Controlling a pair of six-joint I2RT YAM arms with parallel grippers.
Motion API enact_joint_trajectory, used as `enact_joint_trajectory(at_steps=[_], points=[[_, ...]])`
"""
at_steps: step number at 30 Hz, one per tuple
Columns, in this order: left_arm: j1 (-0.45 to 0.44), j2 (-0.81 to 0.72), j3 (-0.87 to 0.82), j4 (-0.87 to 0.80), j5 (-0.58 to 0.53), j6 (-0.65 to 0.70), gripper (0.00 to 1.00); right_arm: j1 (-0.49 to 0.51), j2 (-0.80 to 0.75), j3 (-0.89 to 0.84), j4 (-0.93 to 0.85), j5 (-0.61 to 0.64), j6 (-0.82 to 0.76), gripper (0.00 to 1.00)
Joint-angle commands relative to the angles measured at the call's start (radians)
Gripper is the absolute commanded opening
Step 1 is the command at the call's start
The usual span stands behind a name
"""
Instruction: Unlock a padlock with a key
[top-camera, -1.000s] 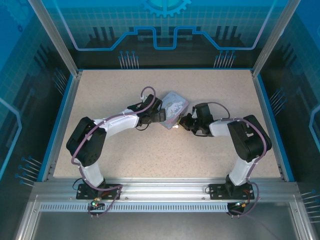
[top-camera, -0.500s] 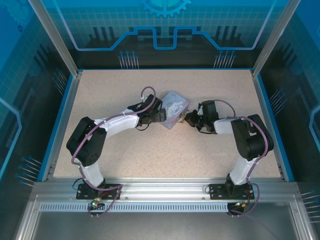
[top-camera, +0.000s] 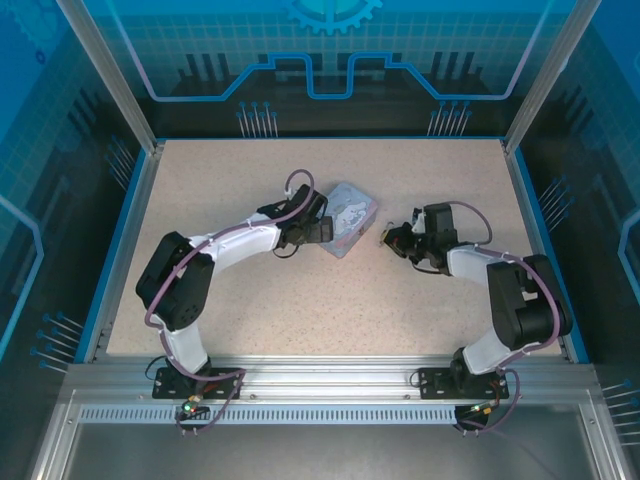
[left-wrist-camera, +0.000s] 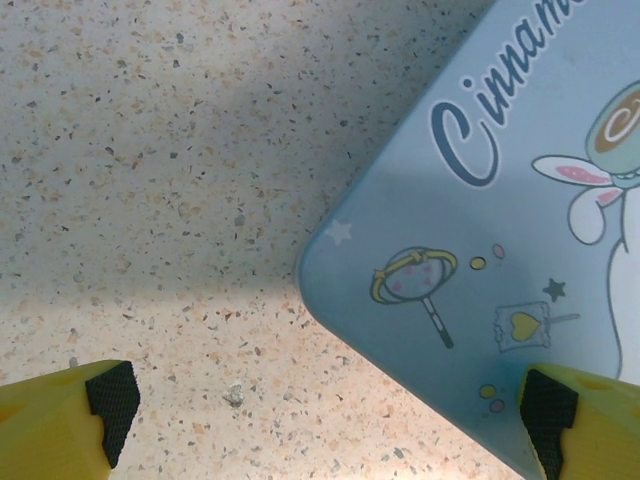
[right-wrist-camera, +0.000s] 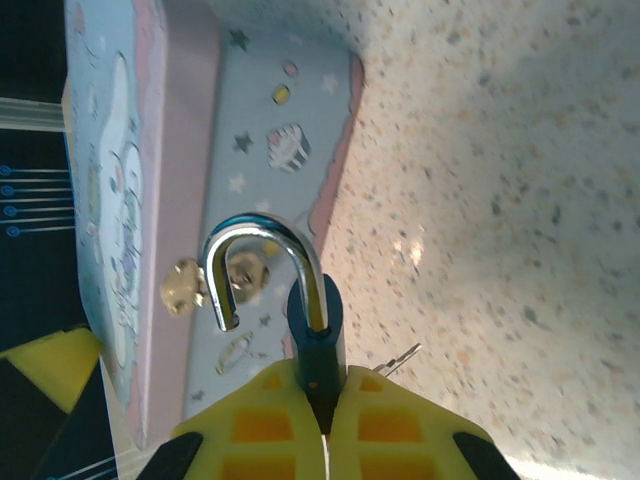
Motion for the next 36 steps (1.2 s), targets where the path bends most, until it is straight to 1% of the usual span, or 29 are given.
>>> enact_joint_trajectory(at_steps=[1, 8, 15, 19, 23, 24, 27, 30, 34, 36], points=[[-0.011, -0.014, 0.068, -0.096, 0.028, 0.047, 0.99, -0.011, -0.055, -0.040, -0.066, -0.039, -0.038, 0.00], [-0.011, -0.130, 0.089, -0.151, 0.046, 0.035, 0.99, -0.020, -0.122, -0.085, -0.151, -0.029, -0.072, 0.00], [-0.011, -0.293, 0.023, -0.187, 0.035, 0.008, 0.99, -0.069, -0.146, -0.133, -0.202, -0.028, -0.123, 0.01], [-0.011, -0.378, -0.021, -0.210, 0.018, -0.007, 0.99, -0.118, -0.151, -0.154, -0.222, -0.039, -0.144, 0.05], [-0.010, -0.444, -0.058, -0.227, 0.004, -0.023, 0.99, -0.167, -0.163, -0.173, -0.250, -0.039, -0.159, 0.14], [-0.010, -0.457, -0.064, -0.233, 0.002, -0.025, 0.99, -0.181, -0.169, -0.180, -0.256, -0.039, -0.161, 0.19], [-0.010, -0.492, -0.076, -0.249, -0.009, -0.031, 0.99, -0.220, -0.203, -0.201, -0.277, -0.037, -0.152, 0.42], [-0.009, -0.523, -0.084, -0.261, -0.022, -0.034, 0.99, -0.249, -0.268, -0.213, -0.316, -0.028, -0.150, 0.59], [-0.009, -0.566, -0.094, -0.276, -0.050, -0.038, 0.99, -0.276, -0.410, -0.212, -0.418, -0.001, -0.155, 0.83], [-0.008, -0.587, -0.104, -0.277, -0.074, -0.039, 0.99, -0.285, -0.491, -0.200, -0.490, 0.029, -0.159, 0.99]])
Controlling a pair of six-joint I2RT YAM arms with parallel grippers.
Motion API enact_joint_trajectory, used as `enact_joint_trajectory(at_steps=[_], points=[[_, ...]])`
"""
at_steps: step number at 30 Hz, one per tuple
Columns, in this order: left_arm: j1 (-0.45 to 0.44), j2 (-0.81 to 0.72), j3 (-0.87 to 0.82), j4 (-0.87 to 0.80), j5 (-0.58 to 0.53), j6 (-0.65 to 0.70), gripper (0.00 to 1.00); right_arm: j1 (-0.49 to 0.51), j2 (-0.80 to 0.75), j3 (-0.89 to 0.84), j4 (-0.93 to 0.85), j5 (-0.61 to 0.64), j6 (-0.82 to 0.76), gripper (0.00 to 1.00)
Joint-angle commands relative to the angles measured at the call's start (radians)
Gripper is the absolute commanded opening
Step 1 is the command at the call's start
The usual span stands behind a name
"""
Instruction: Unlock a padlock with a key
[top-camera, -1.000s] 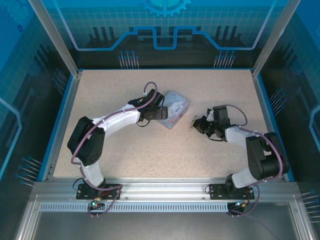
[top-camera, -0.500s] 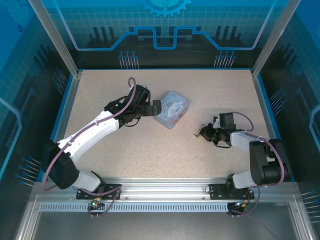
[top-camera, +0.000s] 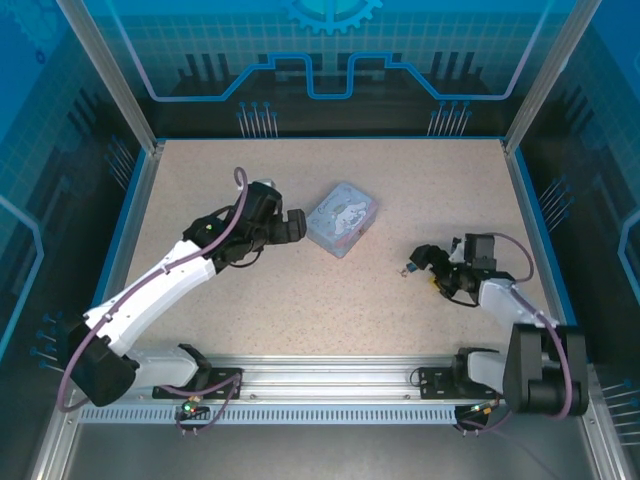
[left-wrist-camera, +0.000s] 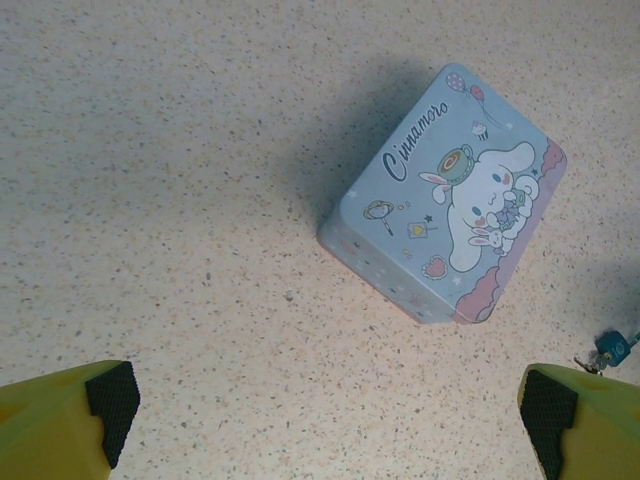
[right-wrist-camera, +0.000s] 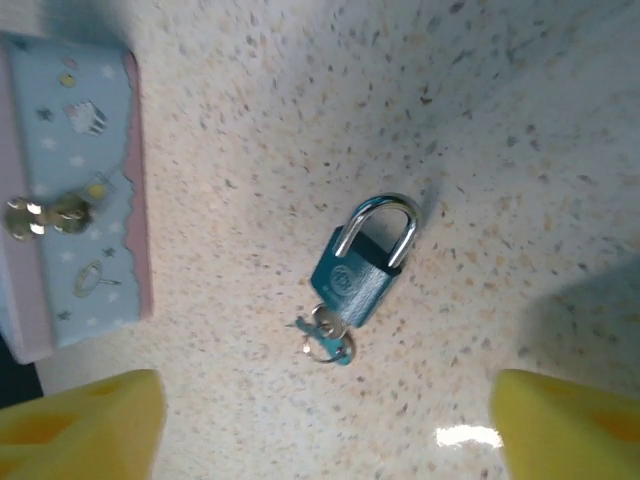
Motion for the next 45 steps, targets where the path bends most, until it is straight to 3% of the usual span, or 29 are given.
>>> enact_joint_trajectory(at_steps=[1, 7, 15, 20, 25, 35, 45], points=[[-0.003, -0.051, -0.022, -0.029, -0.067, -0.022, 0.99, -0.024, -0.118, 0.021, -0.154, 0.041, -0.020, 1.00], [0.007, -0.137, -0.082, 0.032, -0.217, 0.025, 0.99, -0.023, -0.208, 0.166, -0.330, 0.189, -0.095, 1.00], [0.051, -0.258, -0.213, 0.249, -0.409, 0.320, 0.99, -0.014, -0.205, 0.229, -0.278, 0.432, -0.058, 1.00], [0.111, -0.307, -0.387, 0.540, -0.424, 0.638, 0.99, 0.080, -0.227, 0.180, -0.137, 0.685, -0.144, 1.00], [0.235, -0.261, -0.508, 0.716, -0.389, 0.667, 0.99, 0.189, -0.158, 0.167, -0.047, 0.927, -0.322, 1.00], [0.381, -0.030, -0.764, 1.269, -0.228, 0.598, 0.99, 0.201, -0.040, 0.116, 0.211, 0.988, -0.481, 1.00], [0.438, 0.181, -0.847, 1.600, -0.151, 0.605, 0.99, 0.247, 0.207, 0.004, 0.733, 0.916, -0.692, 1.00]])
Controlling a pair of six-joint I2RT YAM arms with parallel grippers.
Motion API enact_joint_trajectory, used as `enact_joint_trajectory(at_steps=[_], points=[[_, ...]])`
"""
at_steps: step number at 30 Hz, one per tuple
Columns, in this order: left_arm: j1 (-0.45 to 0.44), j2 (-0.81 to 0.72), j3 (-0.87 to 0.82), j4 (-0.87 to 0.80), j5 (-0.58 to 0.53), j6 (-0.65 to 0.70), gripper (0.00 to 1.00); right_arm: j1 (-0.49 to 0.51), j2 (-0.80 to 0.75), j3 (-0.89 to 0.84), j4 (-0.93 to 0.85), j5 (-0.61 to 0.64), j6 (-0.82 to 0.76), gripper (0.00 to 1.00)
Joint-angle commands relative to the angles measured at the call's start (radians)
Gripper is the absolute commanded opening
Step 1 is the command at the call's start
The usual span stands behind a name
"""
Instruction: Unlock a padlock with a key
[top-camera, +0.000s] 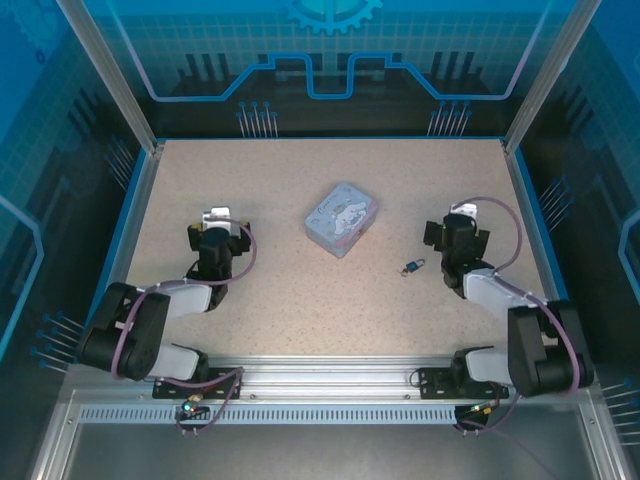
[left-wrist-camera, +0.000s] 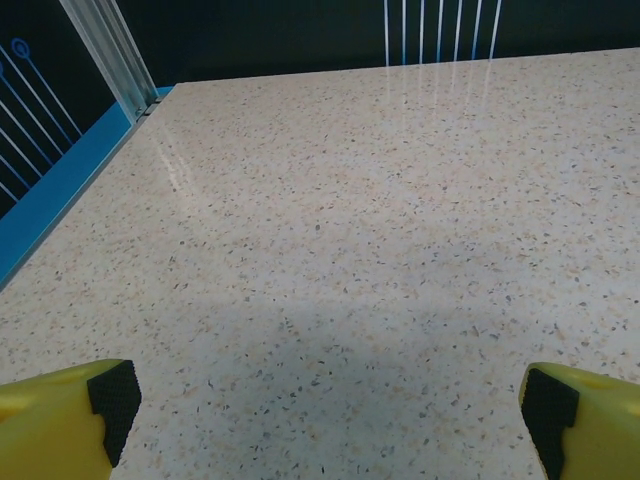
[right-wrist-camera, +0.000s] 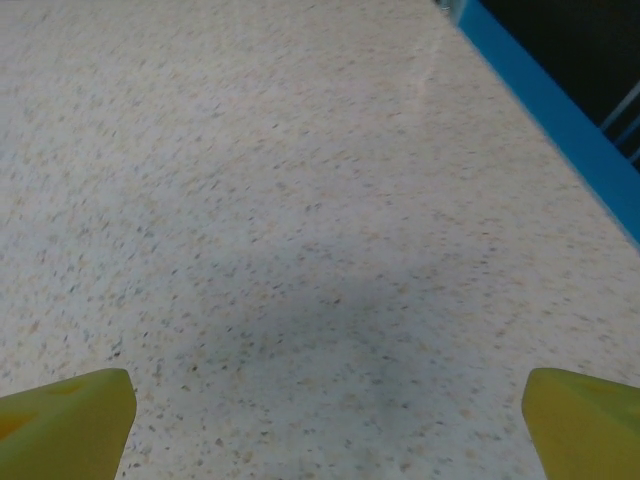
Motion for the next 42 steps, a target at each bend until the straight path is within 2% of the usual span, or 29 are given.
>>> enact_joint_trajectory(at_steps=[1, 5, 7, 9, 12, 13, 14, 18, 23, 26, 42], points=[[0.034, 0.037, -0.030, 0.178, 0.051, -0.011, 0.99, 0.032, 0.045, -0.030, 0.233, -0.034, -0.125, 1.00], [0.080, 0.088, -0.019, 0.201, 0.156, -0.031, 0.99, 0.004, 0.095, -0.139, 0.506, -0.111, -0.157, 1.00], [0.115, 0.097, -0.015, 0.181, 0.216, -0.065, 0.99, -0.015, 0.084, -0.157, 0.516, -0.190, -0.157, 1.00], [0.138, 0.147, -0.025, 0.252, 0.274, -0.059, 0.99, -0.029, 0.090, -0.178, 0.559, -0.251, -0.164, 1.00], [0.145, 0.140, 0.011, 0.166, 0.383, -0.034, 0.99, -0.062, 0.178, -0.201, 0.687, -0.267, -0.141, 1.00], [0.155, 0.134, 0.018, 0.143, 0.407, -0.041, 0.99, -0.080, 0.174, -0.183, 0.645, -0.300, -0.127, 1.00], [0.162, 0.137, 0.024, 0.141, 0.423, -0.044, 0.99, -0.083, 0.149, -0.134, 0.514, -0.329, -0.125, 1.00], [0.199, 0.136, 0.038, 0.109, 0.494, -0.067, 0.99, -0.065, 0.183, -0.080, 0.462, -0.344, -0.162, 1.00], [0.199, 0.137, 0.039, 0.110, 0.496, -0.067, 0.99, -0.061, 0.183, -0.079, 0.453, -0.336, -0.164, 1.00], [0.199, 0.138, 0.037, 0.112, 0.496, -0.067, 0.99, -0.028, 0.186, -0.085, 0.474, -0.270, -0.179, 1.00], [0.189, 0.136, 0.031, 0.122, 0.461, -0.060, 0.99, -0.036, 0.184, -0.082, 0.465, -0.289, -0.177, 1.00]])
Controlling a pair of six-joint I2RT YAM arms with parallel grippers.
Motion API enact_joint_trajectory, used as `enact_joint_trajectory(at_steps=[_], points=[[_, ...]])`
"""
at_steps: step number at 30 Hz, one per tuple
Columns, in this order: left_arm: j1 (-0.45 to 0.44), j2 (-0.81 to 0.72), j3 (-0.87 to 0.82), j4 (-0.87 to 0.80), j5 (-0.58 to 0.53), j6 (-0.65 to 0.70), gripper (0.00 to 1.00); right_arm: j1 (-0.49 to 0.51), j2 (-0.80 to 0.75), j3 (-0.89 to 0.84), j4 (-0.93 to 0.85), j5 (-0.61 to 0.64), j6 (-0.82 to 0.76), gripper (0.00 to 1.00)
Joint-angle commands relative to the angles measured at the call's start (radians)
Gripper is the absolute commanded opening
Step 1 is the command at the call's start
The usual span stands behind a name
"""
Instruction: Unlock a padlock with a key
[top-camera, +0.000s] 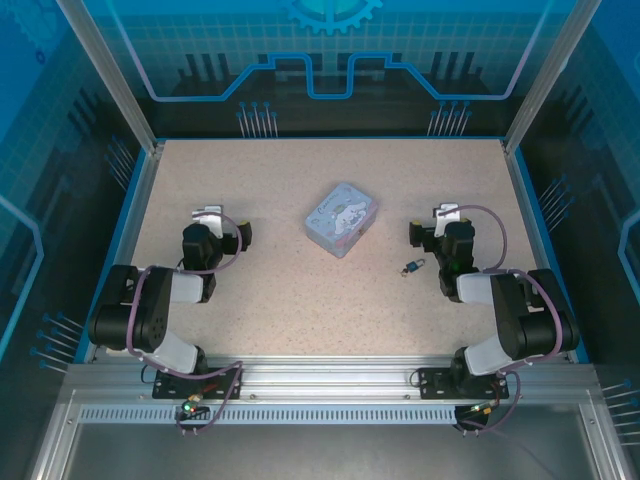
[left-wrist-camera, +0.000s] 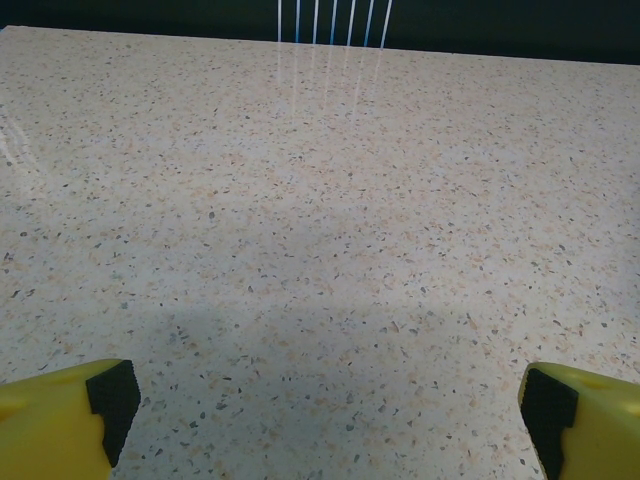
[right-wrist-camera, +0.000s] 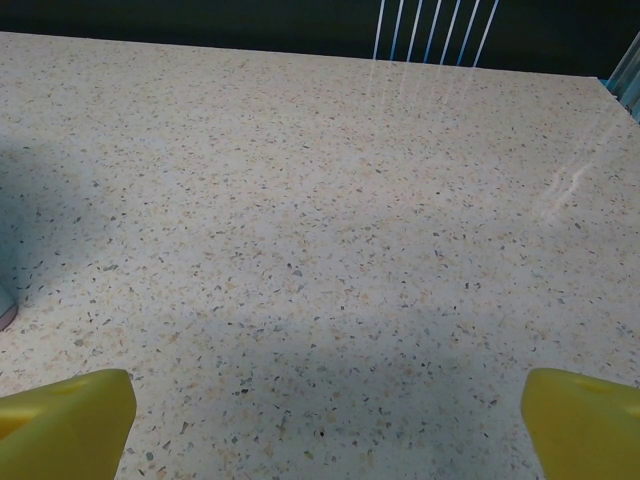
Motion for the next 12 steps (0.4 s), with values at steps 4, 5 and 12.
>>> enact_joint_trajectory(at_steps=[4, 5, 12], points=[[-0.002, 0.004, 0.009, 0.012, -0.006, -0.001, 0.99, 0.001, 0.007, 0.010, 0.001, 0.010, -0.014, 1.00], [-0.002, 0.005, 0.009, 0.012, -0.006, -0.001, 0.99, 0.002, 0.008, 0.010, -0.001, 0.008, -0.013, 1.00], [-0.002, 0.004, 0.010, 0.012, -0.005, -0.001, 0.99, -0.018, 0.004, 0.010, -0.005, -0.041, -0.008, 1.00]])
